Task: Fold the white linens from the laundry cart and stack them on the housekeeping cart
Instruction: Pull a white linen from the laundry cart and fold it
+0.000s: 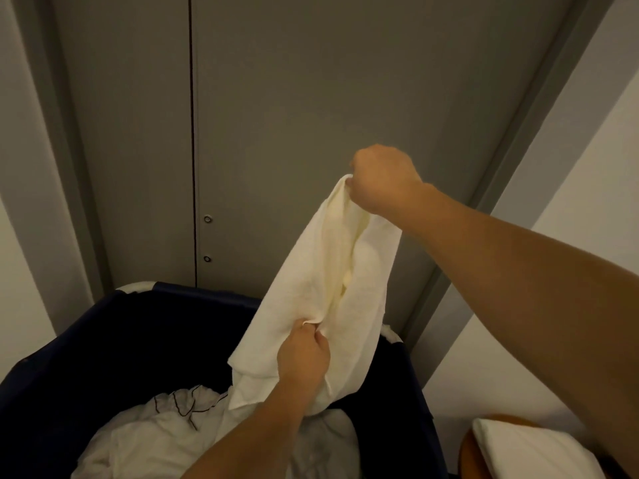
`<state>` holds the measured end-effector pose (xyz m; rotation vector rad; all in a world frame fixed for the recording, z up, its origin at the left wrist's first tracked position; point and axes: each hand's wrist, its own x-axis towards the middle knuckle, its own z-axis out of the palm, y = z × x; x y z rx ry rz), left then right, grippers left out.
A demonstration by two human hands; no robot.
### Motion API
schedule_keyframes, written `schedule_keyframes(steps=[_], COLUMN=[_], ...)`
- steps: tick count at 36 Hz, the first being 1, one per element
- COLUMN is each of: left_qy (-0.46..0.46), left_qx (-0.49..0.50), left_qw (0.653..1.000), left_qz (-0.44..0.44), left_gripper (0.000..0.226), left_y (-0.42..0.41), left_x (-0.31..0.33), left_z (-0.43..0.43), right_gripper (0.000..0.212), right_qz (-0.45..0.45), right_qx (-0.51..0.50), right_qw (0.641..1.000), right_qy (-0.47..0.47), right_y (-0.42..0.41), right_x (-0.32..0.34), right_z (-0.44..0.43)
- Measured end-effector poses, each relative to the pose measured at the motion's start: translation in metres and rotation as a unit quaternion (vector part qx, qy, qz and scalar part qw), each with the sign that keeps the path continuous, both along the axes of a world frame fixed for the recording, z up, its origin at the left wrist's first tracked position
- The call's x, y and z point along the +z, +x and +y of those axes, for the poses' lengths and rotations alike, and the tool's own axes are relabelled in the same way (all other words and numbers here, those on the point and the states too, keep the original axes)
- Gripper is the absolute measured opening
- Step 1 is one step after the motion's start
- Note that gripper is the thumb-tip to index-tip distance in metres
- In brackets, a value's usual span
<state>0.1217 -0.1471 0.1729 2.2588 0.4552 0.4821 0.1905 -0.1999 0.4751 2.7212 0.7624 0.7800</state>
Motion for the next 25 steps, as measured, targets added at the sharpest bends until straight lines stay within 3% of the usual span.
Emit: schedule_keyframes(steps=[2,6,10,19,25], left_qy=[-0.014,0.011,0.021,0.148,0.076], left_qx=[-0.032,-0.080,-0.075,-0.215,-0.187], left_qw=[0.999,0.996,0.996,0.957,0.974], left_qz=[-0.024,-0.041,-0.038,0.124,0.107], left_gripper=[0.022,0.013,0.021,0.039,0.012], left_y=[-0.008,-0.031,-0.046,-0.071,-0.087], left_x=[-0.001,0.009,0.025,0.025,0.031], left_z=[0.016,0.065,0.109,0.144,0.169], right_gripper=[0.013,0.025,0.027,0.023,0.024], right_qz=[0.003,0.018,0.039,0.049,0.064], right_qx=[-0.020,-0.075,-0.081,-0.051,-0.074], right_qw=[1.000,0.997,0.996,0.997,0.995], right_qy=[-0.005,-0.005,0.001,-0.005,0.013], right_y=[0.007,0.026,0.034,0.033,0.042], right_x=[0.000,-0.006,-0.021,-0.039,-0.049], right_z=[-0.013,-0.047,-0.060,-0.043,-0.058])
